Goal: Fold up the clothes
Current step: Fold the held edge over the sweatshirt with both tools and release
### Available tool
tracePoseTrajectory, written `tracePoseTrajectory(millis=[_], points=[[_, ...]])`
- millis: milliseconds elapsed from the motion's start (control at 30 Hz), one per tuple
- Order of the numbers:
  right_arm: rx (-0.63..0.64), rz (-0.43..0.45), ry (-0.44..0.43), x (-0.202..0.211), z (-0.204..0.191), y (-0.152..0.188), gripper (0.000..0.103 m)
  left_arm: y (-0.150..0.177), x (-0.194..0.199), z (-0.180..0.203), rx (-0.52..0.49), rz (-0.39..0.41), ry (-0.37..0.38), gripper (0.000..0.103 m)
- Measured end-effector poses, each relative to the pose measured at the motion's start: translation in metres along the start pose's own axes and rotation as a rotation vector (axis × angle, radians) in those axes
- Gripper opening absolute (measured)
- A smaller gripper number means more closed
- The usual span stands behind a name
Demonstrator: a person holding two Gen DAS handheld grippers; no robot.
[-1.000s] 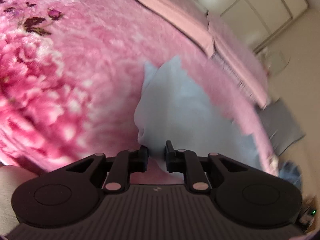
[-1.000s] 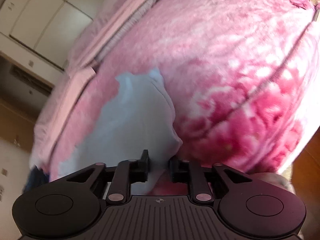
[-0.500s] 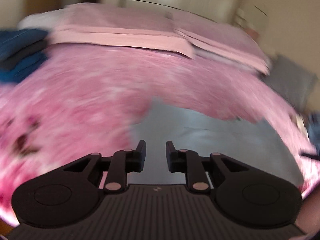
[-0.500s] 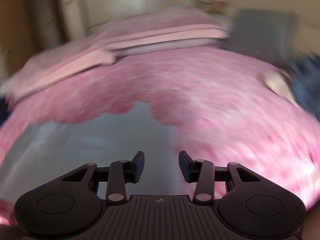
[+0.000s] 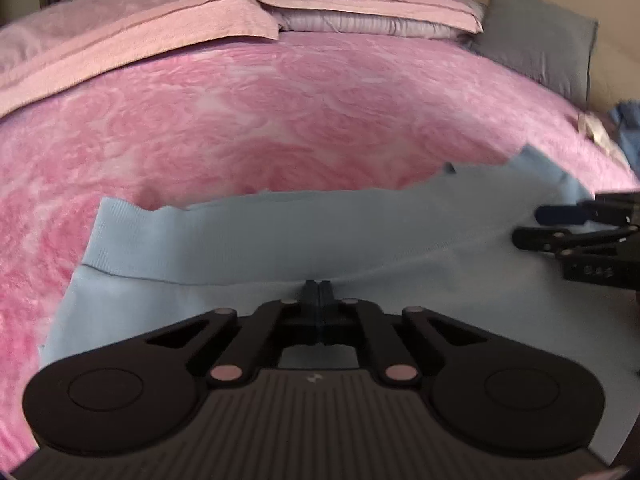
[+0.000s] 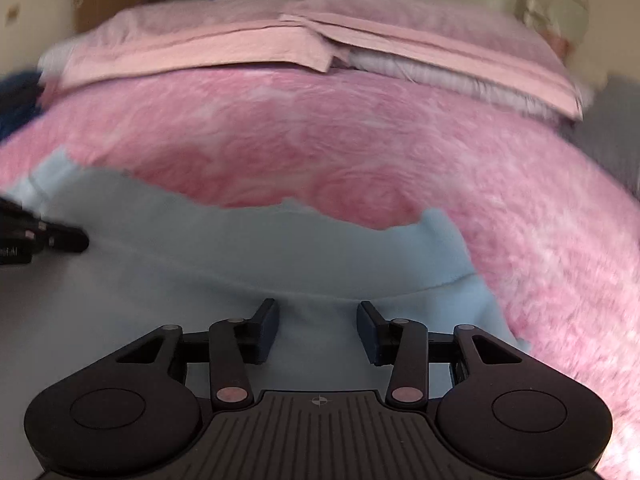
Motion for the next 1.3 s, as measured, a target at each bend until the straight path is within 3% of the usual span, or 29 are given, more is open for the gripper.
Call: tracePoseTrajectory(millis=[133,200,300,500,667,867,1033,1300], points=[[-0.044,-0.01,0.0,-0.002,0.018,-0.003,0.042,-0.005,0.007,-0.003,-0.031,0.016,0.015,0.003],[-0.065,-0.006,0.042,0.009,0.029,-0.005,0.042,-0.005,0.019,0.0,-0.063,0.025,0.001,0.004],[-0.08,0.014,0.052,0.02,0.042,-0.01,0.042,-0.004,0.025,-0.013,-0.059,0.032,-0.044,0.004],[-0.085,-0.029,0.067,-0.003,0.054,-0.008,0.042,-0.009,0.009,-0.036,-0.049,0.031,-0.1,0.003],[-0.204,-0.012,0.076,0.031,0.069,-0.01,0.042,-0.012,0.036,-0.04,0.011,0.058,-0.178,0.004],[-0.325,0.02,0.049,0.104,0.07,0.024,0.042,0.036,0.099,-0.034,0.204,0.042,-0.201,0.004],[-0.379,0.002,0.033,0.149,0.044,0.057,0.042,0.079,0.144,-0.004,0.265,0.047,-0.22,0.017],[-0.371,-0.045,0.001,0.183,-0.001,0.09,0.042,0.128,0.181,0.043,0.267,0.031,-0.25,0.02]])
Point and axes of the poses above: each gripper's, at about its wrist camera, not at the fingertips, and x roughly against the way its jaws point, z to its right, y to its underside, the point moved 10 cm from there along -x, roughly the way its jaws point, and after that the axes turned 7 degrees about y, right-handed, at the moved point
